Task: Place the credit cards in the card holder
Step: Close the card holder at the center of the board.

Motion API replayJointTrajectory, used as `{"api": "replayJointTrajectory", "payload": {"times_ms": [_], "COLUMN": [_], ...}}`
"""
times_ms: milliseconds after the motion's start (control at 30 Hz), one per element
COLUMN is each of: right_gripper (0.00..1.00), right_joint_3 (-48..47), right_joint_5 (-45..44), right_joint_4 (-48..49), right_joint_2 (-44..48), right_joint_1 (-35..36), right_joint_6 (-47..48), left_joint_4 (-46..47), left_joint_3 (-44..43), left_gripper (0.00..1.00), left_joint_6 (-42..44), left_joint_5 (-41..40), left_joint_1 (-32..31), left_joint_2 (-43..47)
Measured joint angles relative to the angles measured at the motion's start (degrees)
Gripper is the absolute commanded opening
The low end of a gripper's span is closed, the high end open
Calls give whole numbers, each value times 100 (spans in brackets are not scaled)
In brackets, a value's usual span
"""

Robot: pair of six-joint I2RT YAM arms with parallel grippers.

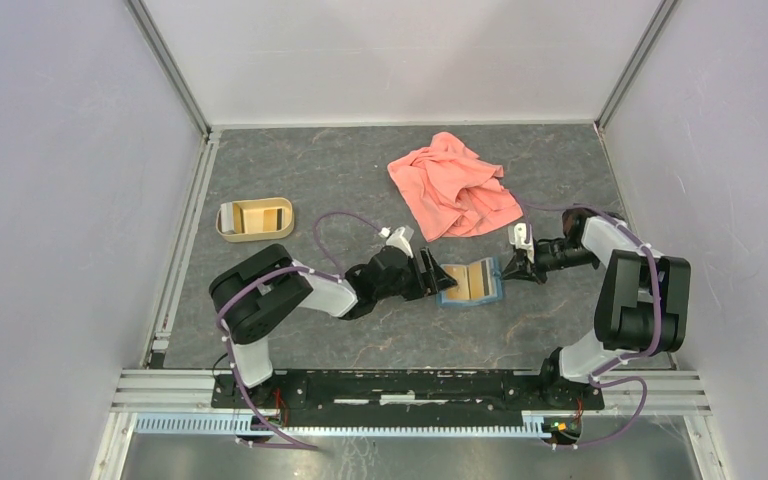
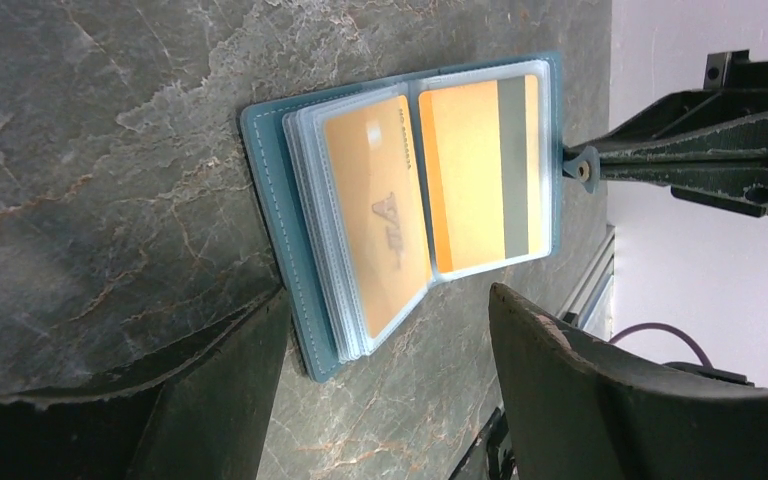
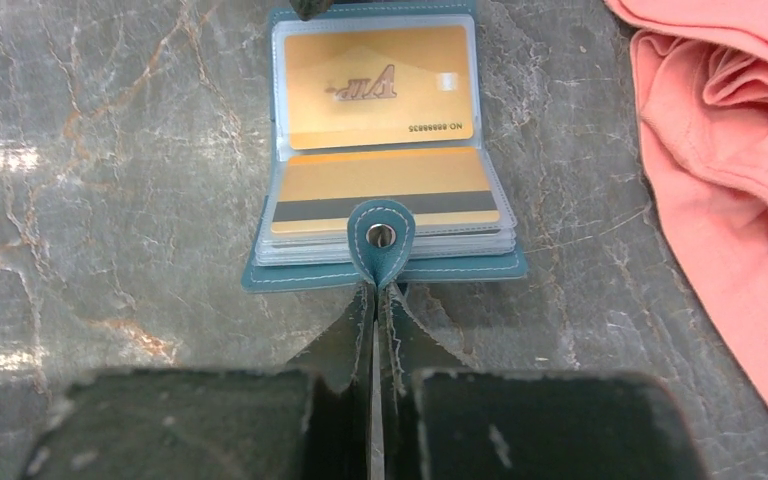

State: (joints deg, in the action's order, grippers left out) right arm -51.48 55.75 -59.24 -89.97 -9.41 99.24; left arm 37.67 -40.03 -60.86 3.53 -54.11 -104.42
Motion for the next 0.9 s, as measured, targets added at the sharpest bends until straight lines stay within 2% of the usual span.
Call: {"api": "replayJointTrajectory", "payload": {"times_ms": [167,533,900], "right_gripper": [2,2,1], "right_joint_3": [177,437,767], "right_joint_5": [164,164,-365], "right_joint_4": [4,271,1340], "right_joint_2": [-42,-50,-50], "right_joint_1": [-81,-83,-57], "right_joint_6": [4,-282,-1394], "left_joint_4": [-254,-1156,-1849], "left_joint_3": [-166,-573,-546], "left_gripper": [77,78,78], "left_joint_6": [2,11,79], "left_joint_5": [-70,-640,-881], "left_joint_1": [4,2,0], "left_joint_2": [-33,33,365]}}
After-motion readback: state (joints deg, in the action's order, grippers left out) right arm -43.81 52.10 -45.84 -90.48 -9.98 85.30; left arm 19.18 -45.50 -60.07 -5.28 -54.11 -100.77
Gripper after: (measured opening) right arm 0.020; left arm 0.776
